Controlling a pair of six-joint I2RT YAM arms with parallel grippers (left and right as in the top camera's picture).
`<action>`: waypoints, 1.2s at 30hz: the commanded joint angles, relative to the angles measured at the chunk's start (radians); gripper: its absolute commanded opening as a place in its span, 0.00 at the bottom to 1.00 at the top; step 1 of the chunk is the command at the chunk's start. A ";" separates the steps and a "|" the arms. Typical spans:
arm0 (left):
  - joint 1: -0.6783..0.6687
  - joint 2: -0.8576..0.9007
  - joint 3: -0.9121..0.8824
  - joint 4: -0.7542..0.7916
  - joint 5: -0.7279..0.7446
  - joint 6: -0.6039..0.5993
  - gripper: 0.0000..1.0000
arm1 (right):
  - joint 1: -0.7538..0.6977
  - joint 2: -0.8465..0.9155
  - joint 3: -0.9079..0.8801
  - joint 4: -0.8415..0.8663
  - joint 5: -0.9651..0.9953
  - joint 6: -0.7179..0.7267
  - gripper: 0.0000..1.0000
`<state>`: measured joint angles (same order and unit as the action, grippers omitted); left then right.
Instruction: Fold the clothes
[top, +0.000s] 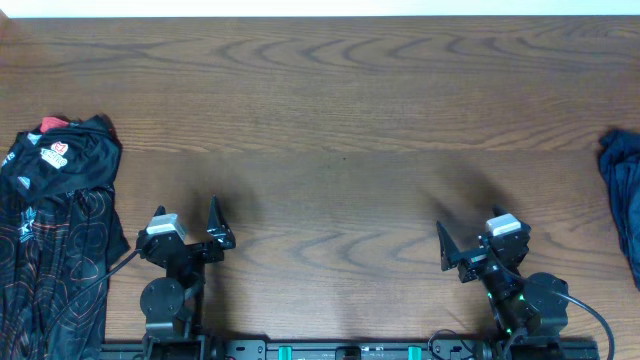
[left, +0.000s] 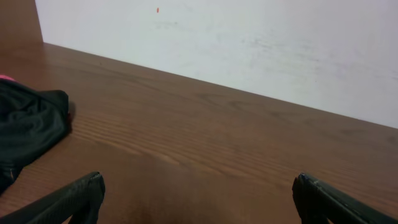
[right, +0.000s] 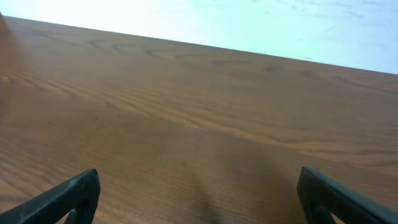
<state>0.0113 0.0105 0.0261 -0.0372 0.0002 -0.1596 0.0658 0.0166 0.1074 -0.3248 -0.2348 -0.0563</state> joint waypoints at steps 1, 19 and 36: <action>-0.002 0.000 -0.022 -0.033 -0.010 0.004 0.98 | 0.010 -0.008 -0.008 0.001 0.002 -0.012 0.99; -0.002 0.000 -0.021 -0.007 0.177 -0.049 0.98 | 0.010 -0.008 -0.008 0.001 0.002 -0.012 0.99; -0.001 0.000 0.012 0.000 0.172 -0.067 0.06 | 0.010 -0.008 -0.008 0.001 0.002 -0.012 0.99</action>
<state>0.0113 0.0105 0.0265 -0.0257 0.1547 -0.2138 0.0658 0.0166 0.1074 -0.3248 -0.2348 -0.0563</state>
